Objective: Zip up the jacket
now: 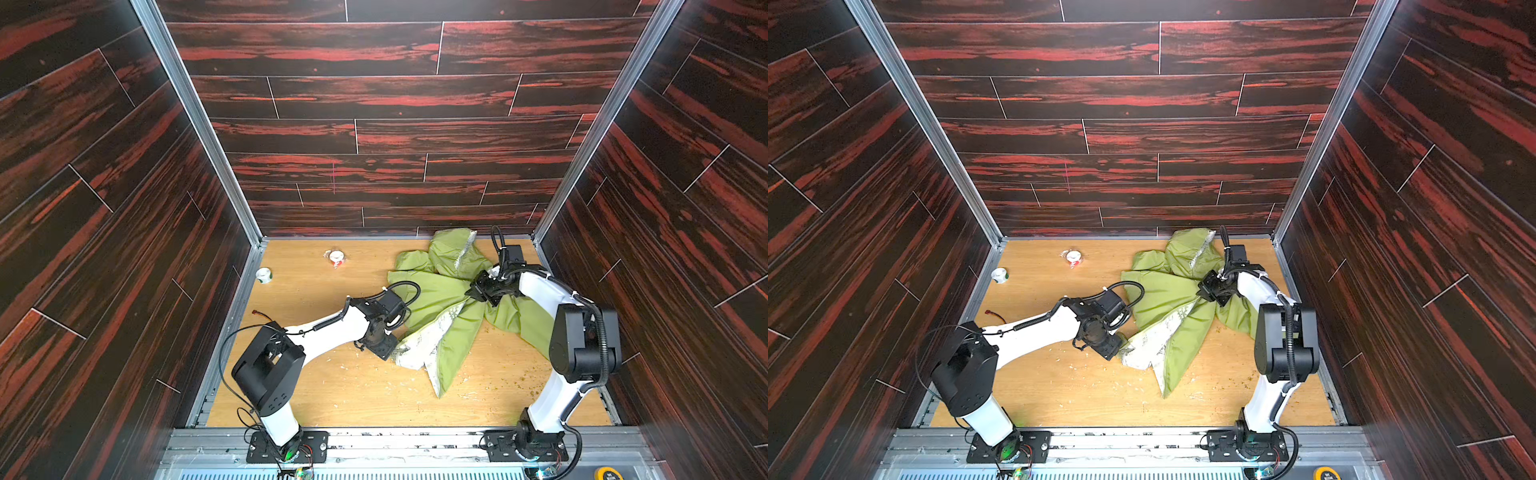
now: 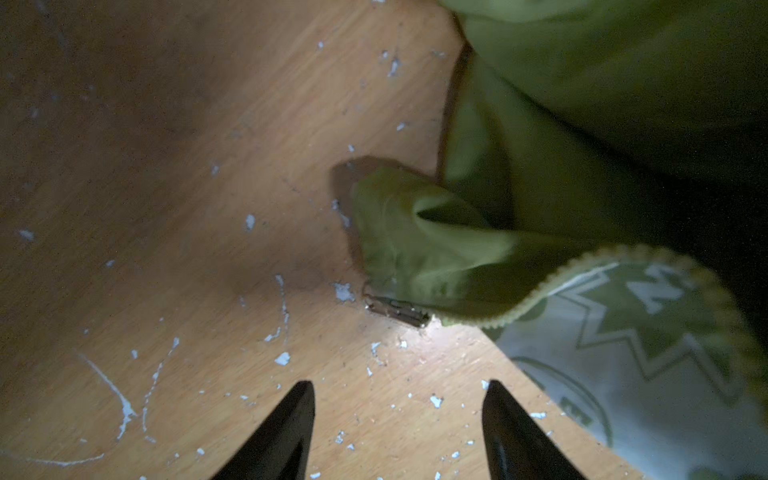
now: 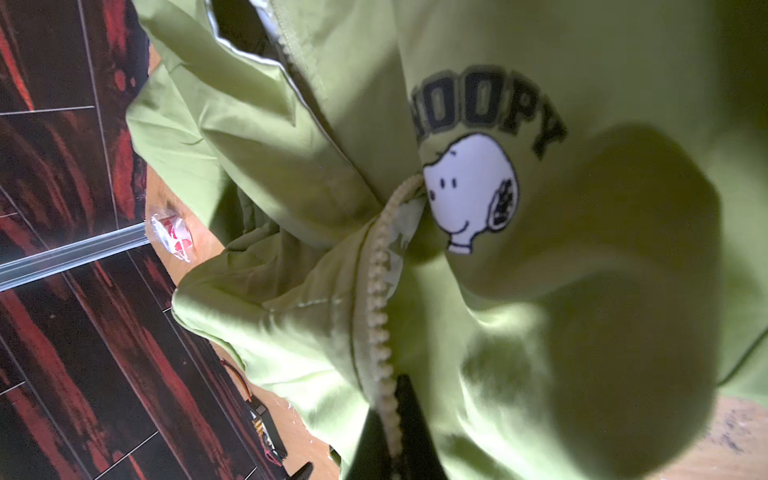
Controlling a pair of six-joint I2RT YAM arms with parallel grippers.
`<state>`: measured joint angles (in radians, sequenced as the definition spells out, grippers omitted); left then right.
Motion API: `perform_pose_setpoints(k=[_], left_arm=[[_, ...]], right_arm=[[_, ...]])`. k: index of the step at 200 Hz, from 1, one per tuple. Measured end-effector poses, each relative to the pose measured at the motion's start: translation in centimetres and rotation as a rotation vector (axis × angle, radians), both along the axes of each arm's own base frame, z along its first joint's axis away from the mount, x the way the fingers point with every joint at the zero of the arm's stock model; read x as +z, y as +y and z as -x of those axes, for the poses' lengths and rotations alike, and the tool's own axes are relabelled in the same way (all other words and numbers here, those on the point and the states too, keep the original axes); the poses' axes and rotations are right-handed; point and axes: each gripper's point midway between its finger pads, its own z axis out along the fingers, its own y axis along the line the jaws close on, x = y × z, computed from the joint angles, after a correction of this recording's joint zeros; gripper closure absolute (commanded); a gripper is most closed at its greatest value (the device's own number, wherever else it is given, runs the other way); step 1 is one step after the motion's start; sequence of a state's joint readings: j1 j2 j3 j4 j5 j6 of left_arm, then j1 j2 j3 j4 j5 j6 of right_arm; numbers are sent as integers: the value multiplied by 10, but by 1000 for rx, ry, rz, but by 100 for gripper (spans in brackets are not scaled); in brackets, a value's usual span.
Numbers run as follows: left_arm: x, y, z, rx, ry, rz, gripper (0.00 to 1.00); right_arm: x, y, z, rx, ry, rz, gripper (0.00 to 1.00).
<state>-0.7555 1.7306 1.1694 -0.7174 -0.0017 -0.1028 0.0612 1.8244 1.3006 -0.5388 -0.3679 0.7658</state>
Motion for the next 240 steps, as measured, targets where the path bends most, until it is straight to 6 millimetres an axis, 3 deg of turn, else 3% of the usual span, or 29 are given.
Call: perform_pose_setpoints(k=[68, 79, 105, 134, 161, 196, 240], left_arm=[[-36, -10, -18, -9, 26, -87, 38], [-34, -13, -23, -8, 11, -84, 44], [-34, -18, -30, -11, -3, -80, 71], [-32, -16, -31, -9, -10, -88, 81], [-21, -9, -29, -8, -33, -95, 89], [14, 12, -19, 15, -86, -93, 100], [61, 31, -6, 58, -129, -70, 100]], right_arm=[[1, 0, -2, 1, 7, -16, 100], [1, 0, -1, 1, 9, -16, 100], [1, 0, -1, 1, 11, -16, 100], [1, 0, 0, 2, 14, -15, 100], [1, 0, 0, 4, 12, -16, 100], [4, 2, -1, 10, 6, -29, 100], [27, 14, -25, 28, -60, -73, 100]])
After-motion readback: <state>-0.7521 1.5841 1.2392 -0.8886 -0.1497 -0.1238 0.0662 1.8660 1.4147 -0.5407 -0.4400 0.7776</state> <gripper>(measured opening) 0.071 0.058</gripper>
